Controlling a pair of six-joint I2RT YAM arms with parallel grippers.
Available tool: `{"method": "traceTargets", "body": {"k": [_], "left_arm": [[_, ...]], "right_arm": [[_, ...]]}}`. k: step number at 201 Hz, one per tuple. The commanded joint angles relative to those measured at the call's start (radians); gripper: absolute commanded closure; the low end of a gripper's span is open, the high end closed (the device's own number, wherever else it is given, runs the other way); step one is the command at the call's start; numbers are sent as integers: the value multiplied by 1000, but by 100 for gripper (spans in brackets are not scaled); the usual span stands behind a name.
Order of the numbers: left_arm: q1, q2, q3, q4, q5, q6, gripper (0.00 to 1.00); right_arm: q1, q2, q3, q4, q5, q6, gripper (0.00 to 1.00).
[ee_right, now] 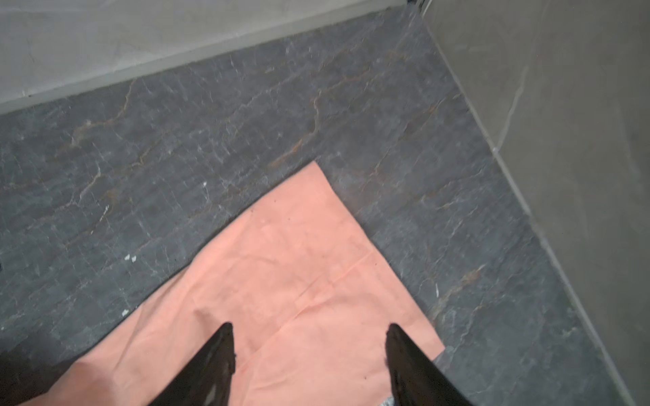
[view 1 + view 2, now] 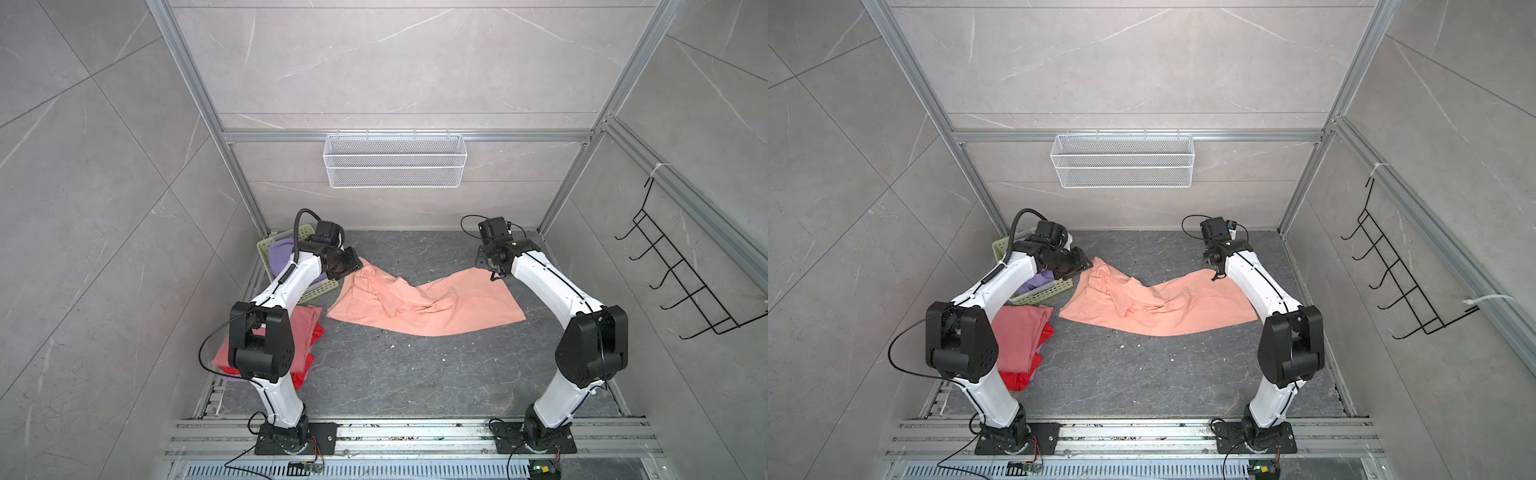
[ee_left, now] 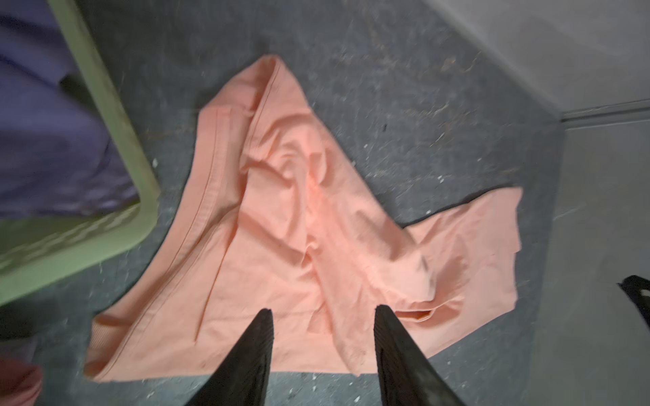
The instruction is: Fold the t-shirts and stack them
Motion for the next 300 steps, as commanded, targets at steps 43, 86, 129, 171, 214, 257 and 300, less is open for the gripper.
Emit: {"method": "traceTargets", "body": {"k": [43,86,129,171,214,257,300], "left_arm": [[-8,-30,-246,6,-86,-52,57],[-9,52,-234,74,-90,-95,57],[-19,85,-240,73,-119,-129,62],[-23,121,-218,72,-127,-131,66],[-43,137,-195,63,-130,-139,78],[-49,91,-158,26,-136,-135,100],[-48,9,-104,-29,-120,-108,100]], "right_arm": [[-25,-61,-123,60,-128,144,31],[-37,-67,-139,79,-133,159,31],[-46,-95,-169,74,-99,160,31],[-54,-116,-194,79,-98,165,31],[-65,-129,-210,87,-89,169,30],[-74,-127,-221,95,-94,170,30],[-107,-117,-229,127,-139,166,28]]}}
